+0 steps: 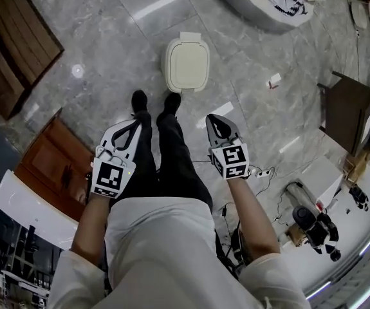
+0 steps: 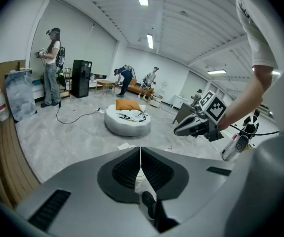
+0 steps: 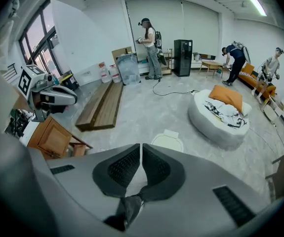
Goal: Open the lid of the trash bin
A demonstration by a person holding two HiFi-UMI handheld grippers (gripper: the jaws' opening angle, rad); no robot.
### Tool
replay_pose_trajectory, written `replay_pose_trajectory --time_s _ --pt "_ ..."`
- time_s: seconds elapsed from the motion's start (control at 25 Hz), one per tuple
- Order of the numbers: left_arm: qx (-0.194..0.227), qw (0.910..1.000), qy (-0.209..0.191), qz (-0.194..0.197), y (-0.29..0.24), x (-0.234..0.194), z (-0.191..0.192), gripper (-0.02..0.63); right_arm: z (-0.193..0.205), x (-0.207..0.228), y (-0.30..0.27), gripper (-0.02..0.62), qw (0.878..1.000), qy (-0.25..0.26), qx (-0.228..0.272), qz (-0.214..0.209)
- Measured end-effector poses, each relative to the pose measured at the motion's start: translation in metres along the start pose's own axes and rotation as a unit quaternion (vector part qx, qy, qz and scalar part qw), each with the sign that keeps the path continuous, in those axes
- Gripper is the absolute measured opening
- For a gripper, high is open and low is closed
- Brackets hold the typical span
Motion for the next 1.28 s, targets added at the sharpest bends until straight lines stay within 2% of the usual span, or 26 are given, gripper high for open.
replay_pose_trajectory --time_s 0.16,0.48,0.68,1.0,1.28 --pt "-0.001 0.9997 0.019 -0.015 -0.008 0.004 0.01 0.018 0.008 0.013 -0.026 0.036 1.0 -0.001 -0.019 -0.015" --pt "-0.013 0.997 0.063 -0.044 -0.03 0.015 0.047 0.018 0.061 0.031 -0.086 0.037 0.995 -0.002 -0.072 -0.062" --pt "-0.018 0.9958 0.073 -0.052 -0.048 0.021 0.068 0.018 0.088 0.037 -0.121 0.037 0.993 -0.028 -0.082 -0.081" --pt "-0.022 0.9947 0.083 -0.056 -0.07 0.035 0.104 0.018 0.147 0.05 -0.171 0.037 0.992 -0.056 -0.095 -0.061" --pt "-0.028 0.9943 0.088 -0.053 -0.083 0.046 0.134 0.018 0.18 0.054 -0.205 0.037 0.992 -0.071 -0.097 -0.035"
Point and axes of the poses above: the fingertips, and each gripper's own axes: y backward along the fingers, x to its right, z out of its underside, the point moved 10 cm from there along y, backward along the fingers, and after that the axes turned 4 degrees about x, right-handed, at the moved point
